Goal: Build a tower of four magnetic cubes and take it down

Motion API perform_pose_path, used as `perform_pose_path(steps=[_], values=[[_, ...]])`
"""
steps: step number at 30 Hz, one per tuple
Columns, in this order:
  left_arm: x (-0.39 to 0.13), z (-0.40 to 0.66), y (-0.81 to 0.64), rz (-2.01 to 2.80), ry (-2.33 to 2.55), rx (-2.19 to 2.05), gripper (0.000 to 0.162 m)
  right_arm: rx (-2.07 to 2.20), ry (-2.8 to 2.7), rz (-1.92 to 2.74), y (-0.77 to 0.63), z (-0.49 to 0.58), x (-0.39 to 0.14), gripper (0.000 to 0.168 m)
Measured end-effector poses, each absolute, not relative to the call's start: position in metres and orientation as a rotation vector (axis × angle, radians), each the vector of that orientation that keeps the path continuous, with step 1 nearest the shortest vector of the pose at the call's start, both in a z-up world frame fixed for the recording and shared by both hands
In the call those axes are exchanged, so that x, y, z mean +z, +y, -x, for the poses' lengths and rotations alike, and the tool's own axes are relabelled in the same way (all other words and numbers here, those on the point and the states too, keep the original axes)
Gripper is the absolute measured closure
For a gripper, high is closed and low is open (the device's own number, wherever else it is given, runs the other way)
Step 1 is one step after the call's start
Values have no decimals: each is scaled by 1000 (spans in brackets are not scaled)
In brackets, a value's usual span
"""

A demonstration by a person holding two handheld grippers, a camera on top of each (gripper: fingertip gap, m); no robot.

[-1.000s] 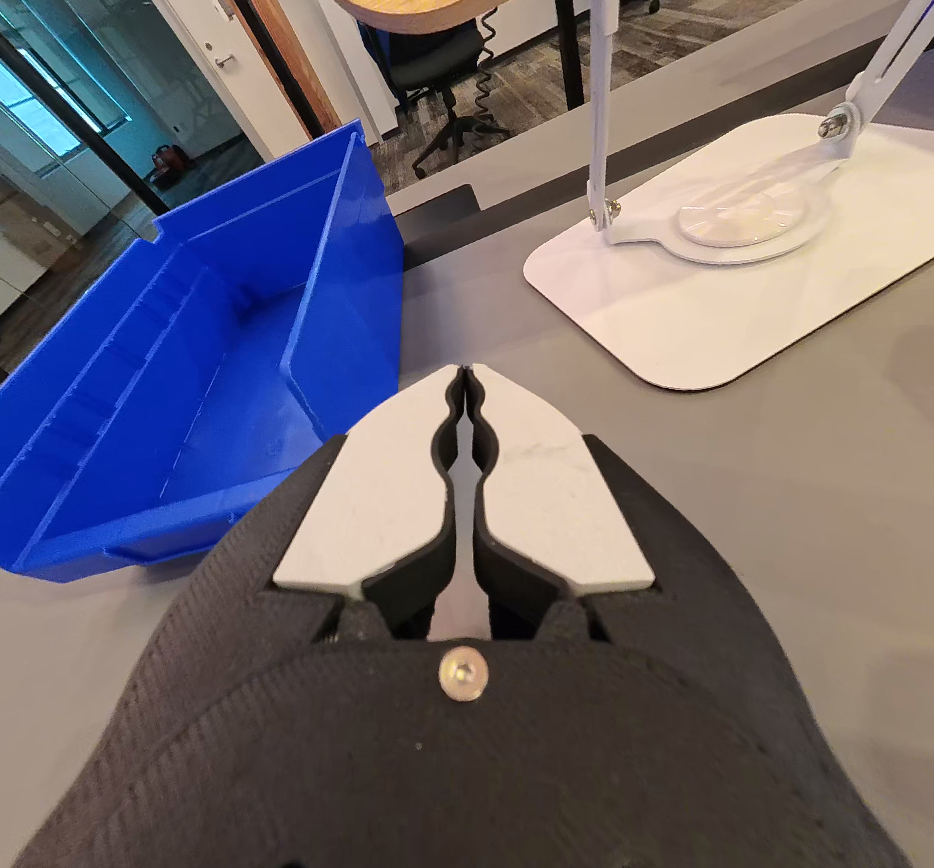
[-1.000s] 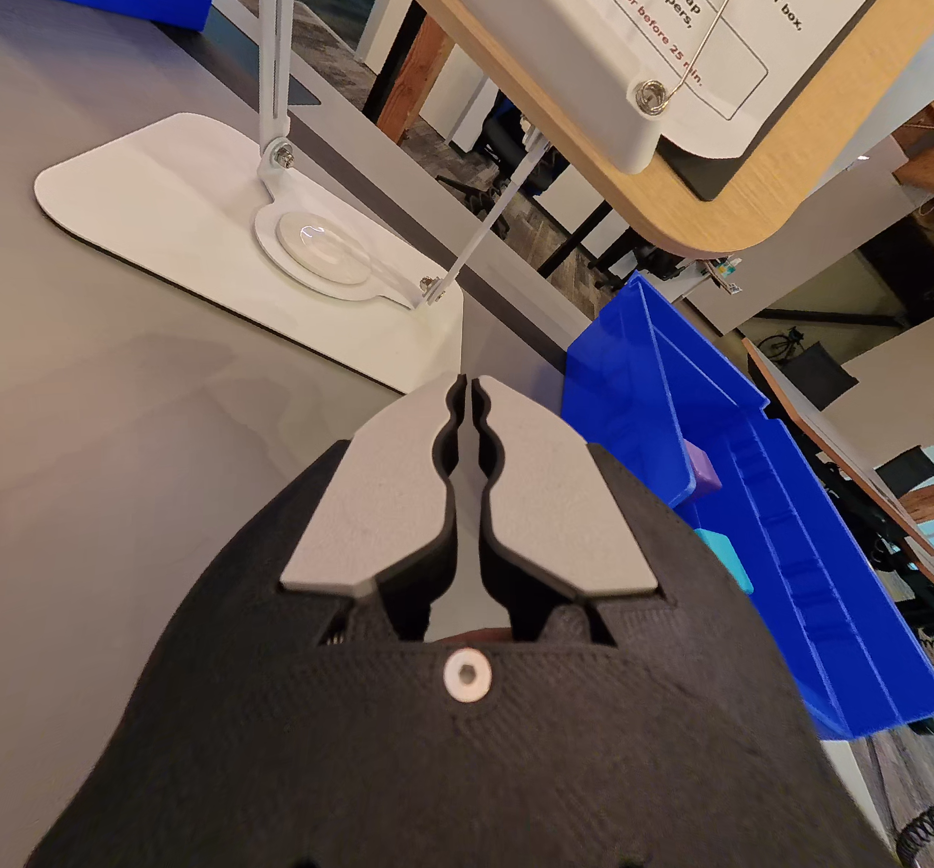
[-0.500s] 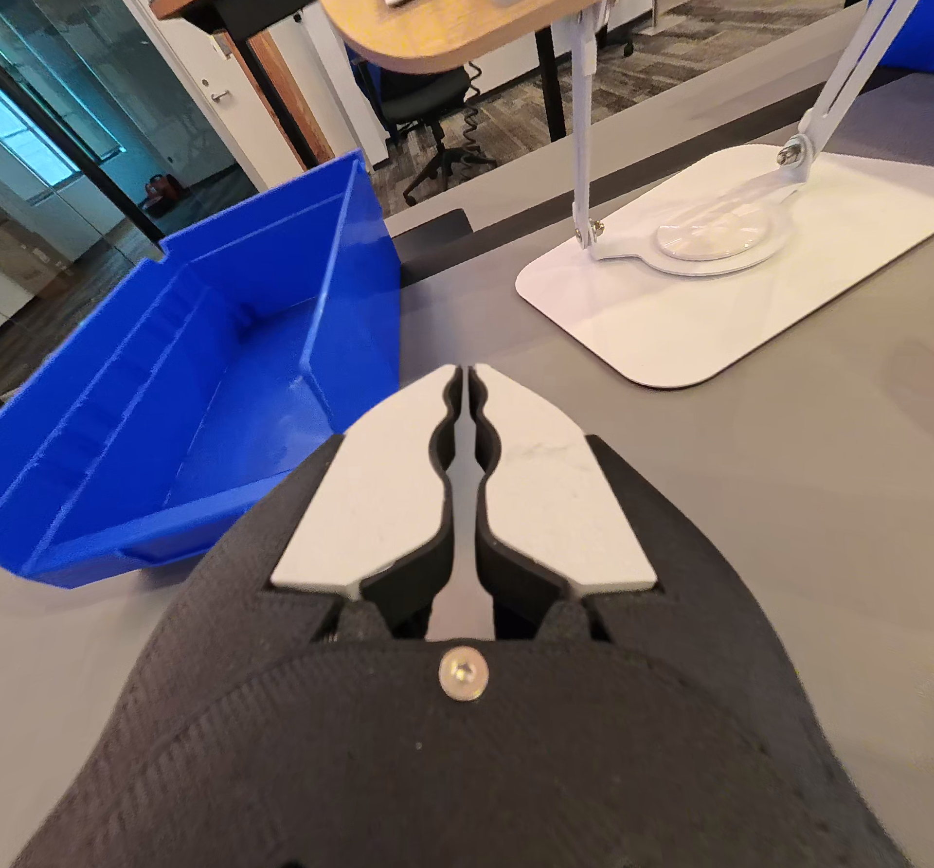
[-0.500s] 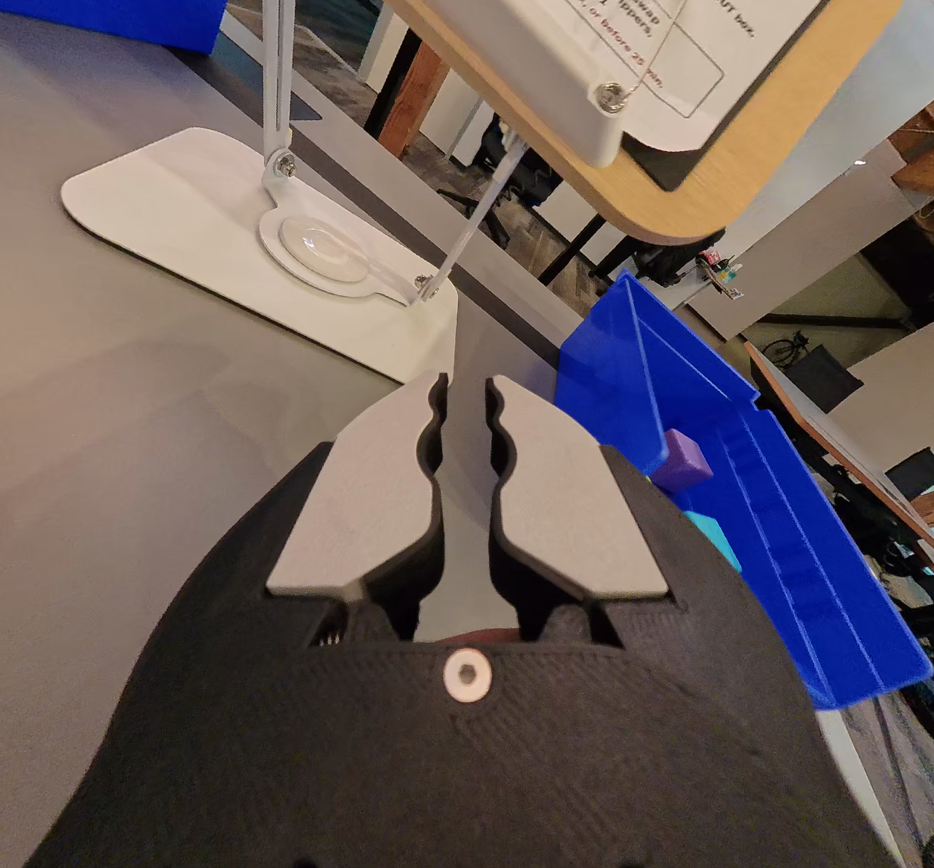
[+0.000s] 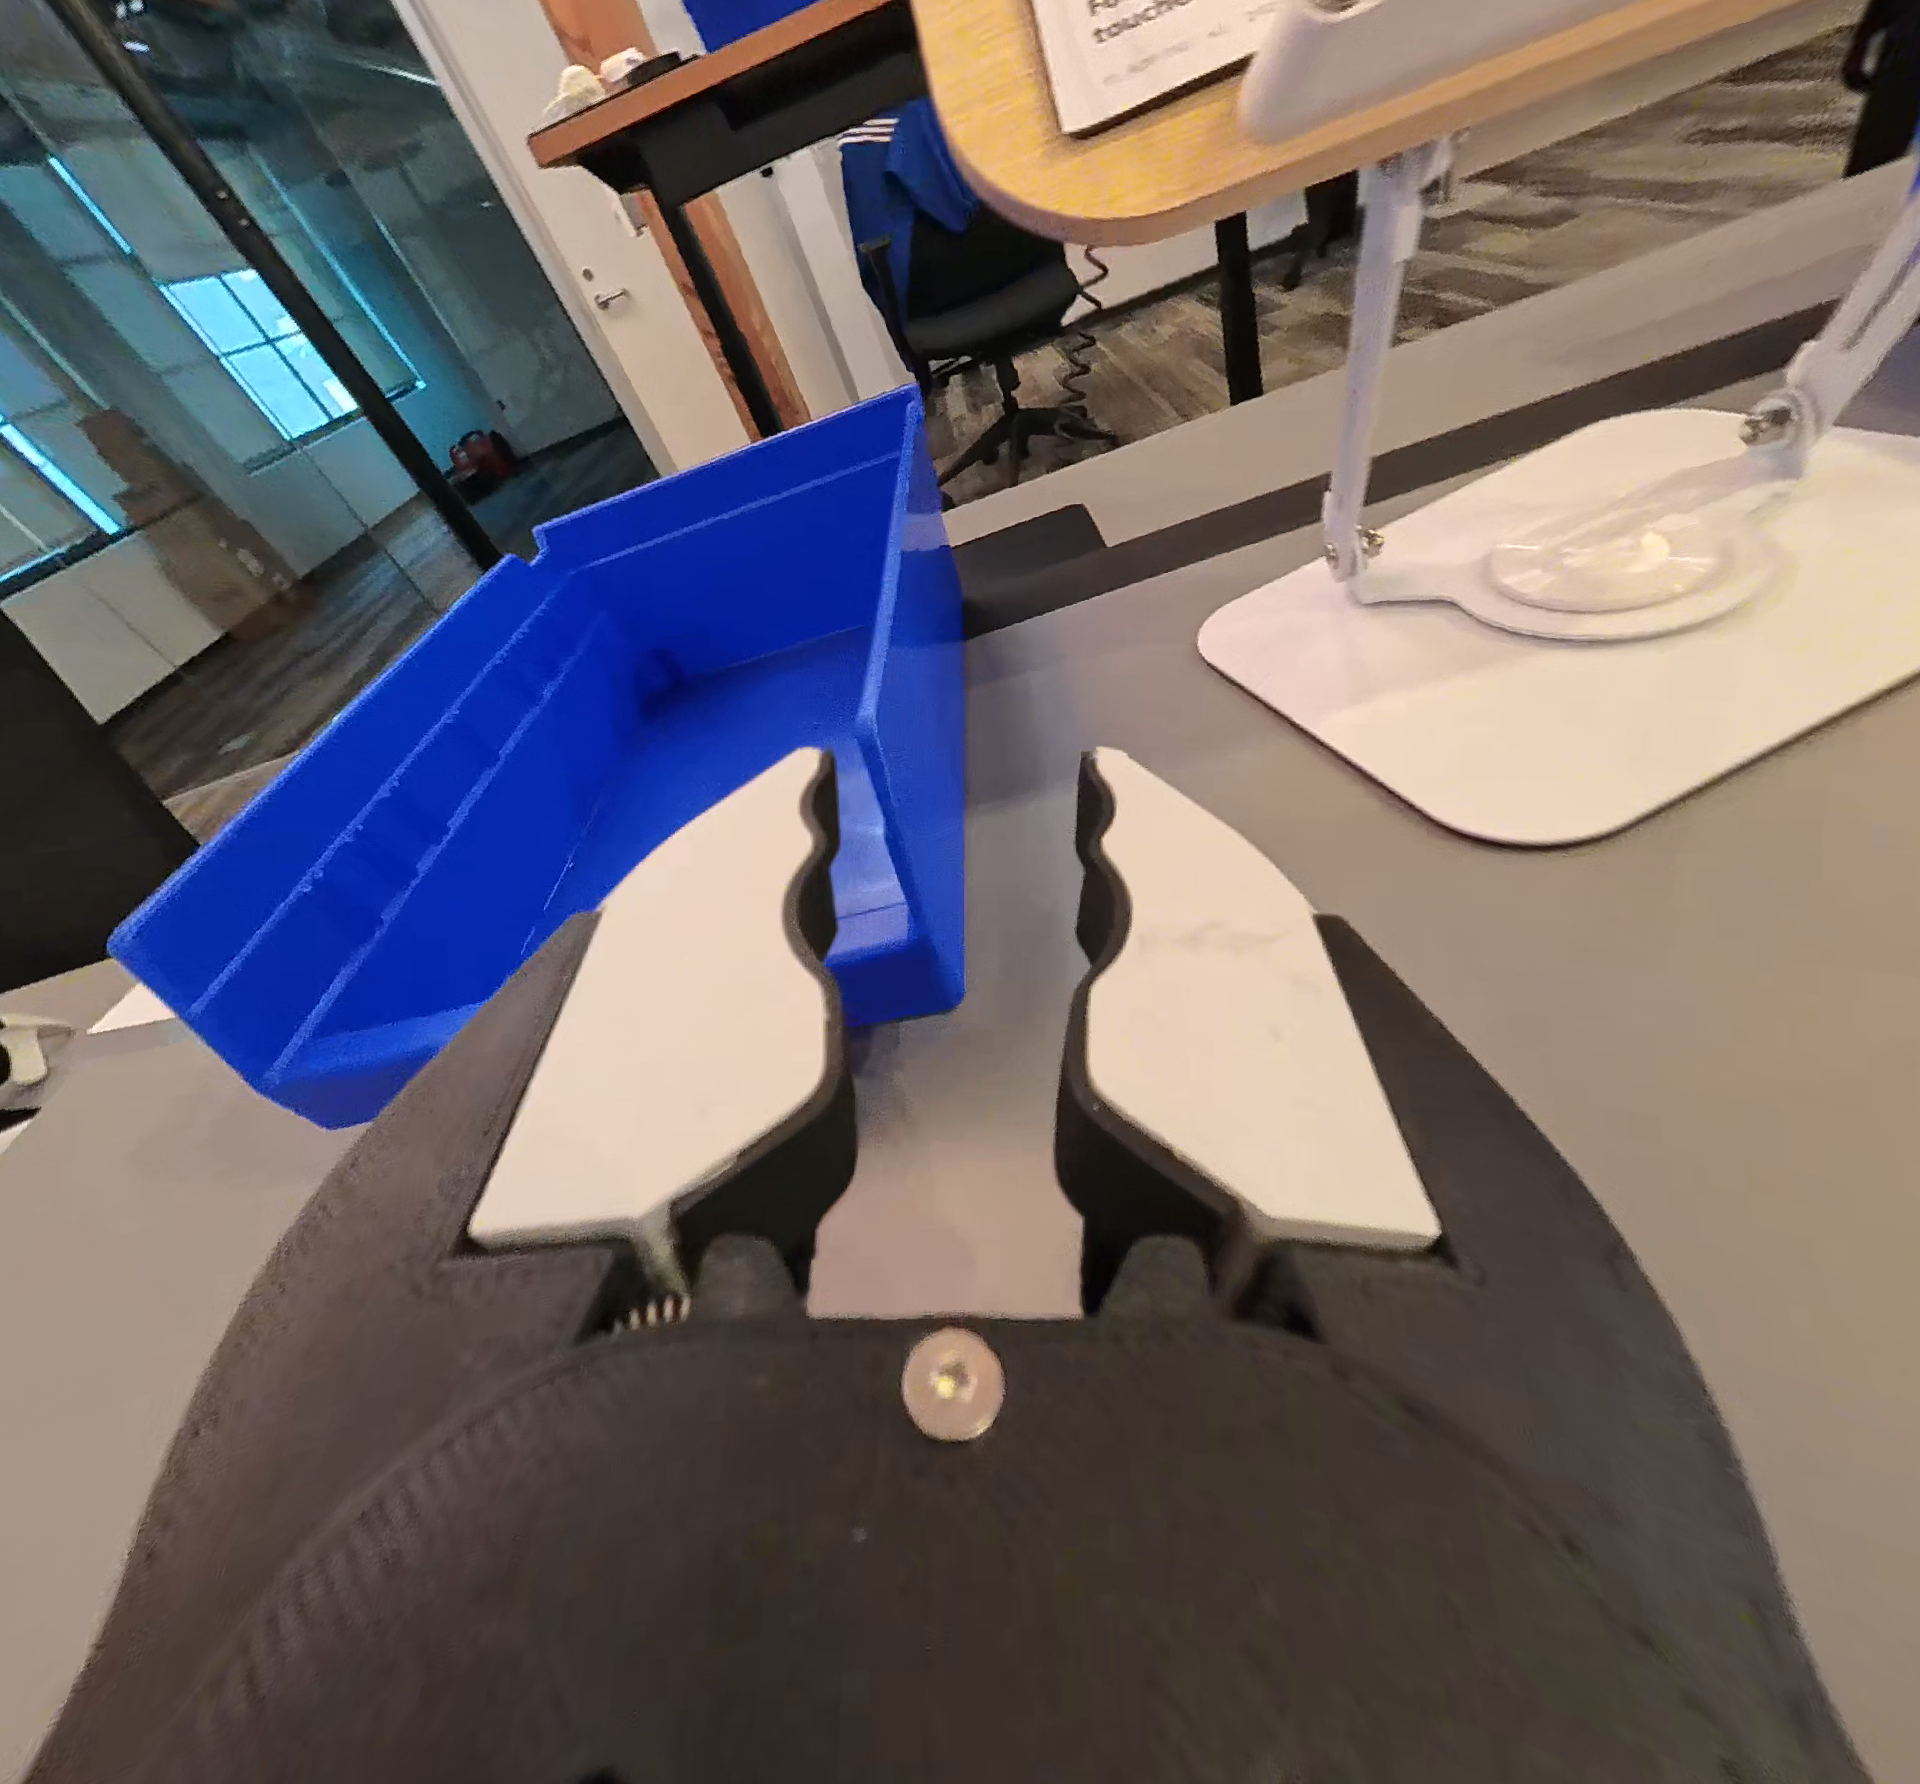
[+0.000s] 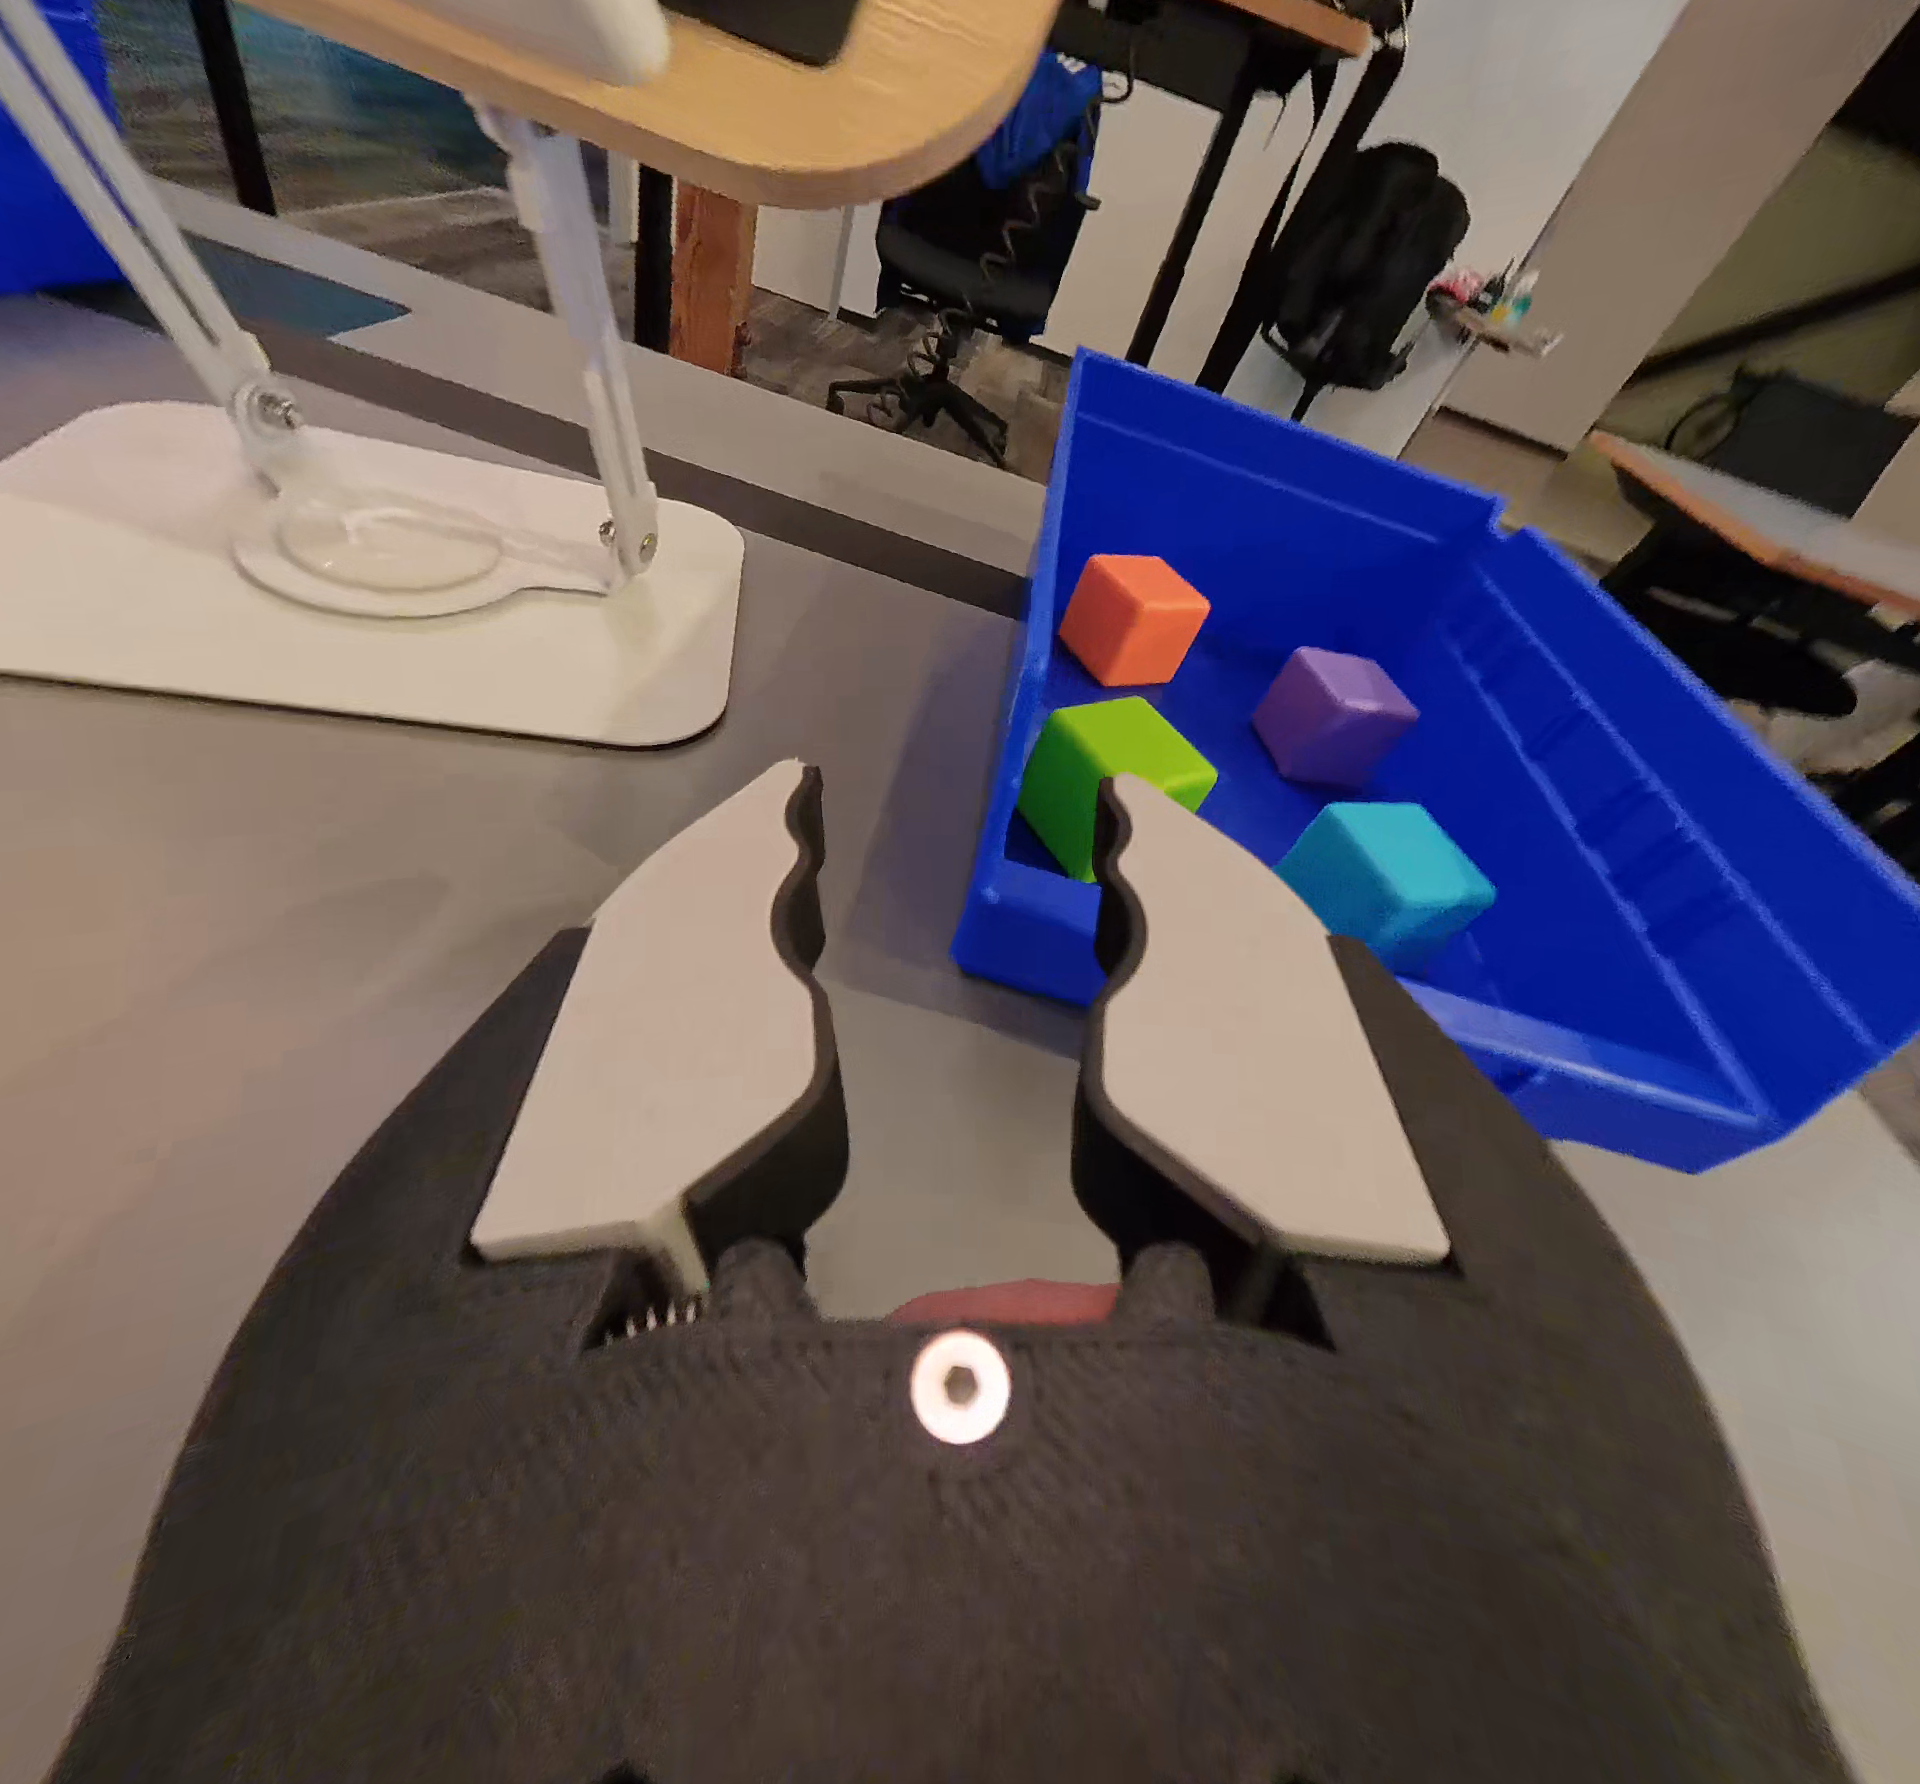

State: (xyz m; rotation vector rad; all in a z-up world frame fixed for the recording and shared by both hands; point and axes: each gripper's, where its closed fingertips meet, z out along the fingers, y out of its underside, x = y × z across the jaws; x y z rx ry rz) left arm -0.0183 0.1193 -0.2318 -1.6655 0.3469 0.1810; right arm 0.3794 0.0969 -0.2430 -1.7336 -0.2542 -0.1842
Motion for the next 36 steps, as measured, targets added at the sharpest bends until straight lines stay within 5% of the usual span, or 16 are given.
perform_pose_path(steps=[14, 29, 36], values=[[-241, 33, 159, 1726, 207, 201, 107, -141, -154, 1830, 129, -391, -254, 127], [-267, 31, 189, 1912, 227, 155, 158, -124, -155, 1893, 150, -389, -263, 162], [-266, 31, 188, 1908, 224, 128, 159, -119, -125, 1891, 149, -393, -262, 164]])
